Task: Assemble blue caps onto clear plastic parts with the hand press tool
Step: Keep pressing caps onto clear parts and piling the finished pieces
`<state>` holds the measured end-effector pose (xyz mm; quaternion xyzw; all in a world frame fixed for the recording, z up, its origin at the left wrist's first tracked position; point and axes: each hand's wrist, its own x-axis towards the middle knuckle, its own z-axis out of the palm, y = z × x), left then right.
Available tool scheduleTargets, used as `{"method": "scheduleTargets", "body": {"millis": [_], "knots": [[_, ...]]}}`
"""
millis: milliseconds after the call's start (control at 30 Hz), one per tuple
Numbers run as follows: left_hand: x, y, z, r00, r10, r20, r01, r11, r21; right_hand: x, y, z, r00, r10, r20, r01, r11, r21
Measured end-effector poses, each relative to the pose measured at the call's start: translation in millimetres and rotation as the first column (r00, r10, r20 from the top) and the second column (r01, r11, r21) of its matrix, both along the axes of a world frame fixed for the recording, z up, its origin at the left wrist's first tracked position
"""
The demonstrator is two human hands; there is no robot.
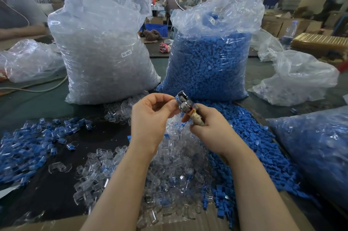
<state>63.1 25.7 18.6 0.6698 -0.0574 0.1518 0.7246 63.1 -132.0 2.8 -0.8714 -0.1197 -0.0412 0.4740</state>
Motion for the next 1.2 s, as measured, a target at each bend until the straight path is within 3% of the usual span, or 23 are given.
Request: {"method": "scheduleTargets", "body": {"millis": [300,433,567,767,900,933,1067,1167,1200], "knots": [[1,2,0,0.995,-0.023,-0.098,0.022,1.000,-0.009,1,0,-1,1.000,-0.028,0.008,0.028,0.998,-0.056],[6,14,0,0.968,0.006,-0.250,-0.060,0.976,-0.209,3,0,-1,0.995,-0.092,0.049,0.098,0.985,-0.144],[19,50,-1,0.904,0.028,-0.427,-0.293,0.768,-0.569,7,-6,-3,0.974,-0.208,0.087,0.222,0.952,-0.210],[19,106,-14,0.823,-0.010,-0.568,-0.508,0.434,-0.744,11,-14,-8,0.944,-0.324,0.062,0.328,0.896,-0.300],[19,128,-23,0.778,0.042,-0.627,-0.591,0.388,-0.707,15,-18,-13,0.929,-0.370,0.027,0.350,0.849,-0.396],[19,130,-25,0.782,0.066,-0.620,-0.584,0.424,-0.692,15,-19,-14,0.924,-0.381,0.009,0.349,0.836,-0.423],[12,132,-17,0.847,0.173,-0.503,-0.527,0.404,-0.747,15,-22,-17,0.909,-0.415,-0.038,0.341,0.793,-0.505],[16,140,-17,0.834,0.225,-0.504,-0.551,0.316,-0.772,14,-21,-17,0.893,-0.448,-0.042,0.362,0.771,-0.524],[16,137,-16,0.827,0.232,-0.512,-0.561,0.388,-0.731,13,-21,-17,0.886,-0.461,-0.039,0.372,0.760,-0.532]]}}
